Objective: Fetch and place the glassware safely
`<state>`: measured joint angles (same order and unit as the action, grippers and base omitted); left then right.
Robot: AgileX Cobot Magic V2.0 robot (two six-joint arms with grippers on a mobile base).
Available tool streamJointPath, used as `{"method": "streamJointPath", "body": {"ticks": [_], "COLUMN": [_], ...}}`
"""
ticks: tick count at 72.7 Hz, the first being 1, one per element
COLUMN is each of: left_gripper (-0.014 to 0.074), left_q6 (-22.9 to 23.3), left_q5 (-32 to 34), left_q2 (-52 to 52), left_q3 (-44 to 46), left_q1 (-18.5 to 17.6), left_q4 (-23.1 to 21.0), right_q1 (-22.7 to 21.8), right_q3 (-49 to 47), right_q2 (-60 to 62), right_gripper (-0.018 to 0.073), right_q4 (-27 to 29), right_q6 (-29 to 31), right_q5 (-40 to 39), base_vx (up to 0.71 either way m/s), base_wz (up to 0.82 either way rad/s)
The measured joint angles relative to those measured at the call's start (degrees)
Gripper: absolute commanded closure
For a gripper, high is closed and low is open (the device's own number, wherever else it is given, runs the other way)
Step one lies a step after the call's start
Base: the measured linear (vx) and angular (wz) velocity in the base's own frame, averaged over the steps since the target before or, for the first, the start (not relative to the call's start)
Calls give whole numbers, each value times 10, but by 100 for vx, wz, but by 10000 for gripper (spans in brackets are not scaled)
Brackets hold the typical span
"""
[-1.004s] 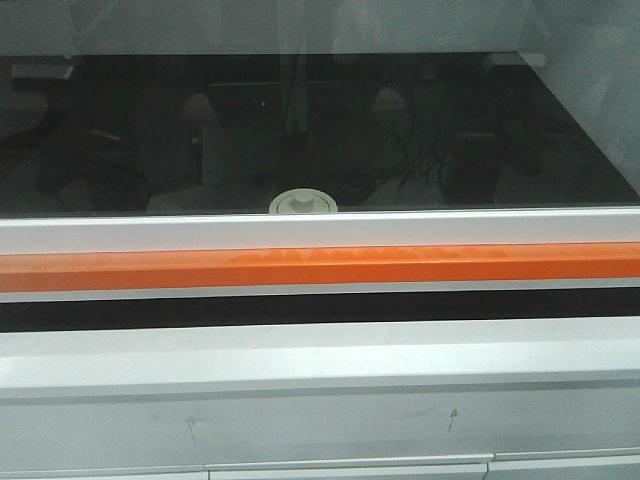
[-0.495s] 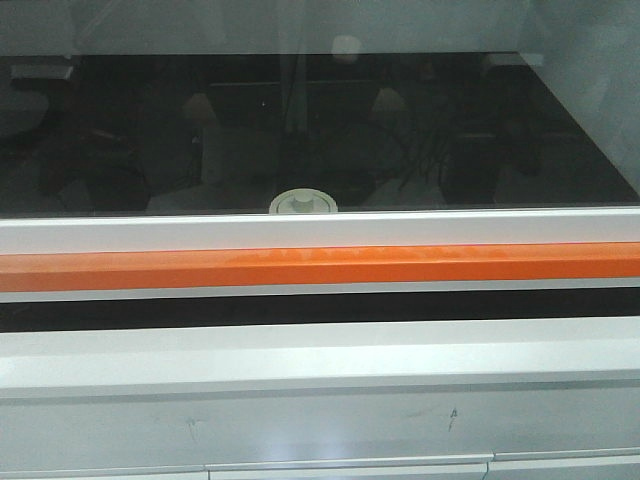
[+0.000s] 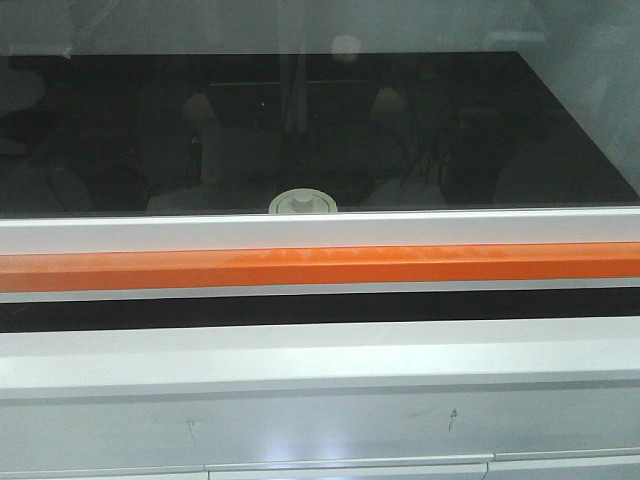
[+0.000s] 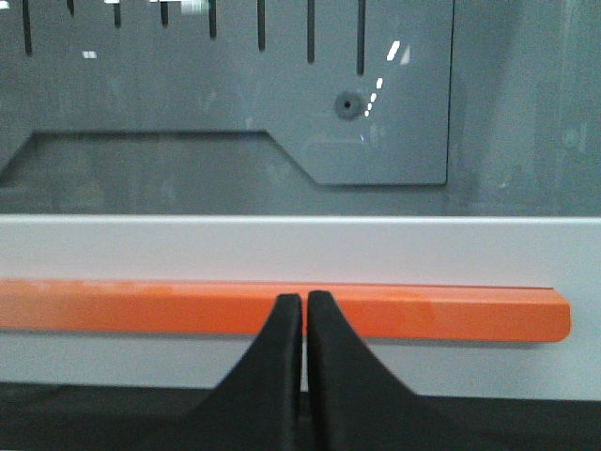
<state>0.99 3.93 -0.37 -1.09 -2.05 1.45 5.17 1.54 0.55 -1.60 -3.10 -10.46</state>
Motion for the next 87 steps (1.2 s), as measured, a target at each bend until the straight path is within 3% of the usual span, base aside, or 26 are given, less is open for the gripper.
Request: {"method": "streamJointPath", "body": {"ticks": [14,33,54,87], "left_gripper": [603,603,603,603], "left_q6": [0,0,1,59], "left_q5": [-12,-114,-147,-176], "left_q2": [17,146,175,286], "left_q3": [97,243,249,249], "left_q1": [0,0,-6,-23], "left_q4": [0,1,1,1], "right_q1": [0,0,0,31], "right_q3": [-86,-248,-257,-257], "right_q2": [-17,-185,-266,-322], "right_gripper": [564,563,563,563], "right_q4": [10,10,12,16], "right_q6": [-19,-2,1,2], "right_q5": [31,112,134,120], "base_vx": [0,0,0,0], "base_wz": [0,0,0,0]}}
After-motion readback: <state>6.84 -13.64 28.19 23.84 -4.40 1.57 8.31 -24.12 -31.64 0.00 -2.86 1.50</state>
